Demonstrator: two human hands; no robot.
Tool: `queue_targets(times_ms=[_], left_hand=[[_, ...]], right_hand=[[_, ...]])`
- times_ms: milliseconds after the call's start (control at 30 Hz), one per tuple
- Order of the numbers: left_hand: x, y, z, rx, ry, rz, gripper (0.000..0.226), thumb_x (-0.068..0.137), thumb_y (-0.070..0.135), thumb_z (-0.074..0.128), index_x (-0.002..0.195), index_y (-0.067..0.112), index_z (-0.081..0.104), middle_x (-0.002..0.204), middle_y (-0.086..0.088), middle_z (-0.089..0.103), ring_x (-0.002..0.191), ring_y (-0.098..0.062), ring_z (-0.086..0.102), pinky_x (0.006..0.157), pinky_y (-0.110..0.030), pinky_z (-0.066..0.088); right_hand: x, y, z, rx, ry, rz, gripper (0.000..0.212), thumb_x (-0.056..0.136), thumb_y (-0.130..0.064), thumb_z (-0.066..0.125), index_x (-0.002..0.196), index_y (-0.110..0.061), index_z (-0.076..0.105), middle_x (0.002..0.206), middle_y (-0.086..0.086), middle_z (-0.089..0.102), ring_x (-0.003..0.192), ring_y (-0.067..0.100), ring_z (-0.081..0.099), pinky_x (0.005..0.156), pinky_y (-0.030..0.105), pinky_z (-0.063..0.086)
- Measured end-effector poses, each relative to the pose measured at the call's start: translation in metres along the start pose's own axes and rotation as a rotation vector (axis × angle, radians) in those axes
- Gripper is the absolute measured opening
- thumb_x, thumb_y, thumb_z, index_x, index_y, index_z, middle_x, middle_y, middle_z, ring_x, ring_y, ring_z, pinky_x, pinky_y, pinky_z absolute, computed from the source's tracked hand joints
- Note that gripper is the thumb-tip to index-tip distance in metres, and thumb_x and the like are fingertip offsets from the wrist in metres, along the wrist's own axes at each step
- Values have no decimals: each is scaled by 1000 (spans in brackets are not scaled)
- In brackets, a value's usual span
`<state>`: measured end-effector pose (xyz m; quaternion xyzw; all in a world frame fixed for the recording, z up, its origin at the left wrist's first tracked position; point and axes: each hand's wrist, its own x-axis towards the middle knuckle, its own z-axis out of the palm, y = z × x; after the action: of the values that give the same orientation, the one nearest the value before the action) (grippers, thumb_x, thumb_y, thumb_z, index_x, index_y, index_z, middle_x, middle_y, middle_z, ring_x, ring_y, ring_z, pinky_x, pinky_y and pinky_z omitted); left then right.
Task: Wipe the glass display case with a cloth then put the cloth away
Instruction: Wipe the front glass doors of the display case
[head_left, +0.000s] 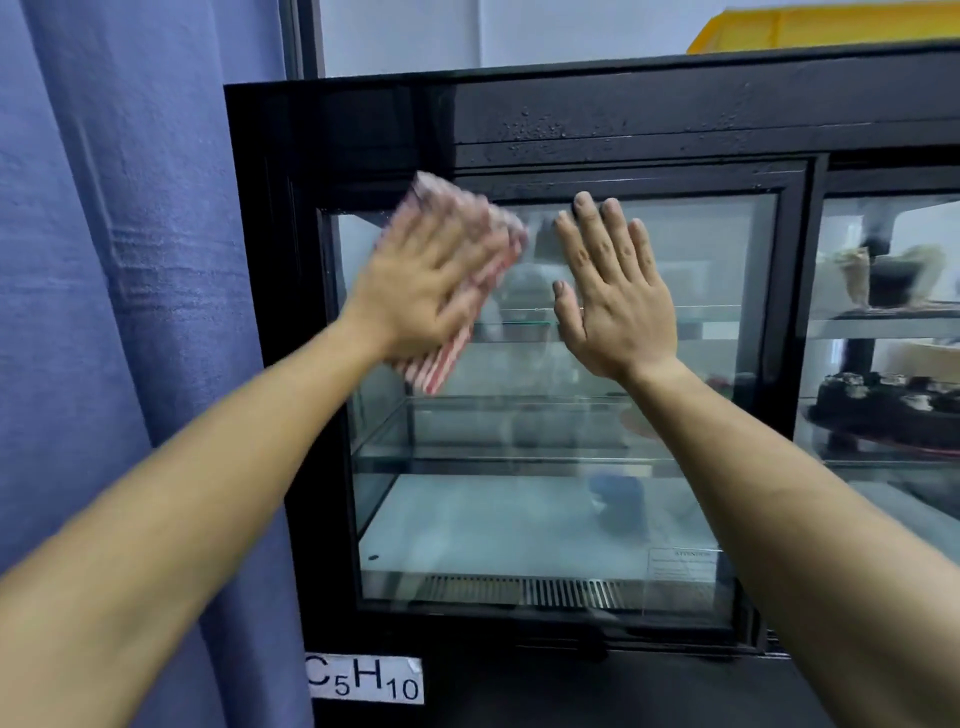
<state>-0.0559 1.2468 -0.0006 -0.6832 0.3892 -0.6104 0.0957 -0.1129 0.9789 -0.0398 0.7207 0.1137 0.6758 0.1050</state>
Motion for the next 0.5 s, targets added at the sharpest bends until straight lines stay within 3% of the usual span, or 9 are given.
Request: queue_targets(times_ms=[133, 200, 333, 400, 500], left_hand=[[21, 20, -2, 6, 112, -417, 66, 105, 38, 38, 166, 16, 24, 172, -16, 18, 159, -42, 13, 129, -57, 8], [-8, 64, 9, -23, 131, -484, 69, 104, 37, 41, 166, 15, 22, 173, -14, 13, 160, -38, 10, 130, -57, 6], [-136, 177, 45, -114, -31, -102, 71, 98, 43, 60, 162, 22, 37, 171, -7, 18, 161, -31, 8, 130, -52, 0], [-211, 233, 55, -105, -214, 157, 71, 99, 48, 58, 163, 29, 34, 172, -2, 20, 161, -25, 12, 131, -49, -3], [-260, 251, 58, -94, -389, 411, 75, 97, 46, 60, 164, 34, 28, 173, 7, 20, 160, -19, 19, 131, -44, -4]], right_hand=[[-2, -1, -1, 17, 5, 49, 63, 109, -34, 38, 165, -9, 24, 173, 13, 19, 160, 34, 14, 131, 48, 8], [-3, 1, -2, 51, -23, 41, 63, 109, -33, 39, 166, -10, 22, 173, 13, 17, 161, 33, 12, 131, 48, 8], [-5, 12, -7, 84, -89, -40, 62, 110, -33, 37, 166, -12, 19, 174, 12, 14, 161, 32, 9, 132, 46, 6], [-10, 21, -10, 35, -126, -105, 61, 113, -35, 31, 167, -14, 16, 174, 11, 12, 161, 32, 7, 132, 47, 5], [-15, 27, -10, -29, -136, -139, 59, 115, -38, 26, 168, -15, 14, 175, 11, 10, 161, 33, 7, 132, 47, 6]])
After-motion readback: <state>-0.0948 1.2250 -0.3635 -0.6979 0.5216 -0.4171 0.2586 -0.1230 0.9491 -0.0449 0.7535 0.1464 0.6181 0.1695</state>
